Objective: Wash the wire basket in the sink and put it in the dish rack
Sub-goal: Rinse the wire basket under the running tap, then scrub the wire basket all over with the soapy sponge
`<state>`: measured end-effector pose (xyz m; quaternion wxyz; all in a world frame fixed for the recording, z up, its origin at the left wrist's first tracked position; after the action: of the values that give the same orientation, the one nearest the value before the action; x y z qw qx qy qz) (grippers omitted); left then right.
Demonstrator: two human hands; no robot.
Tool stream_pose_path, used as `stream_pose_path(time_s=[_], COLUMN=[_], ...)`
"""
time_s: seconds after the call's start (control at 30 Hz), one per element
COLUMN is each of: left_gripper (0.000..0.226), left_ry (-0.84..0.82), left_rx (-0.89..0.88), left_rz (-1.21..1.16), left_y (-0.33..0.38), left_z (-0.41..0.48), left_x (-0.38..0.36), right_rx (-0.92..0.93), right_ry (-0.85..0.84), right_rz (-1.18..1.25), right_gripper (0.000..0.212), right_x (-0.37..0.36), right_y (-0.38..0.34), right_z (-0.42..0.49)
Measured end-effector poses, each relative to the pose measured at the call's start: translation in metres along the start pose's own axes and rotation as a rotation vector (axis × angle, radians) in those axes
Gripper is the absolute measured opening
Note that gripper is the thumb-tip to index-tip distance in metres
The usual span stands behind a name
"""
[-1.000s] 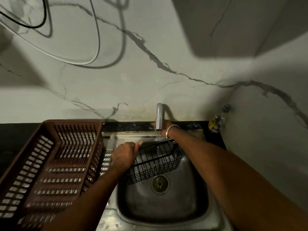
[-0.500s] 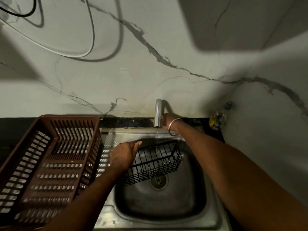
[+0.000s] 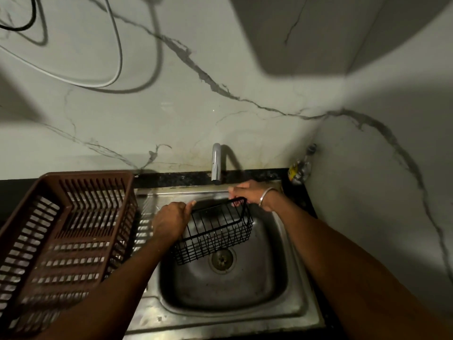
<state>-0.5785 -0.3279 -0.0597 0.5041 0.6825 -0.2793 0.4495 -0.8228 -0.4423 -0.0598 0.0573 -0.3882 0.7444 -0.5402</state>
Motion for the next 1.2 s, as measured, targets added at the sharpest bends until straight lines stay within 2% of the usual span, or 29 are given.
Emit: stream_pose_path(time_s=[0.07, 0.17, 0.27, 0.33, 0.4, 0.47, 0.53, 0.6, 0.67, 0.73, 0.83, 0.9, 1.03, 1.2], left_gripper=[0.061, 0.070, 0.066, 0.058, 0.061, 0.055, 0.036, 0.031, 0.037, 0.042, 0.045, 0.048, 0.050, 0.047], left_ry=[-0.024, -0.056, -0.203, -0.326, -0.419, -0.514, -0.588, -0.586, -0.558, -0.507, -0.458, -0.426, -0.412, -0.414], left_rx=[0.020, 0.009, -0.046, -0.143, -0.222, -0.188, -0.164, -0.153, -0.074, -0.022, 0.008, 0.039, 0.088, 0.120], left_rz=[-0.038, -0.066, -0.051, 0.047, 0.089, -0.092, -0.285, -0.379, -0.426, -0.429, -0.503, -0.554, -0.617, -0.657], left_y=[-0.001, 0.005, 0.026, 0.037, 0.048, 0.055, 0.065, 0.073, 0.071, 0.070, 0.066, 0.063, 0.062, 0.067], left_z=[0.003, 0.004, -0.004, -0.007, -0.011, -0.019, -0.031, -0.038, -0.043, -0.046, -0.048, -0.048, -0.052, -0.066], left_x=[0.002, 0.007, 0.010, 0.006, 0.000, -0.007, -0.016, -0.025, -0.035, -0.038, -0.040, -0.041, -0.045, -0.044], right_rx=[0.056, 0.160, 0.174, 0.164, 0.140, 0.132, 0.139, 0.163, 0.187, 0.203, 0.008, -0.201, -0.441, -0.393], right_ry=[0.053, 0.218, 0.356, 0.364, 0.361, 0.364, 0.380, 0.396, 0.420, 0.548, 0.856, 0.956, 0.776, 0.640], right_rz=[-0.004, -0.076, -0.120, -0.178, -0.233, -0.268, -0.316, -0.392, -0.405, -0.305, -0.205, -0.246, -0.412, -0.320], right_gripper=[0.015, 0.004, 0.015, 0.018, 0.014, 0.007, 0.006, 0.008, 0.008, 0.011, 0.014, 0.022, 0.027, 0.025], right_x=[-0.001, -0.001, 0.000, 0.001, 0.000, -0.002, -0.006, -0.012, -0.017, -0.006, 0.034, 0.055, 0.062, 0.058], right_y=[0.003, -0.001, -0.003, -0.005, -0.011, -0.020, -0.029, -0.030, -0.031, -0.022, 0.020, 0.054, 0.103, 0.130], right_z=[-0.013, -0.034, -0.051, -0.056, -0.063, -0.071, -0.079, -0.085, -0.095, -0.106, -0.140, -0.167, -0.188, -0.160])
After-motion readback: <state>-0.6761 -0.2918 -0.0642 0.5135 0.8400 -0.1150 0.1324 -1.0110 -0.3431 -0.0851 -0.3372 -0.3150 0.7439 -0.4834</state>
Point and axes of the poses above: each hand's wrist, its own z-axis towards the middle knuckle, its own x-axis out of the back of the hand, y = z × x, the point moved 6 cm from there along z, towards the middle knuckle, and after that the axes turned 7 degrees about x, right-handed, at the moved point
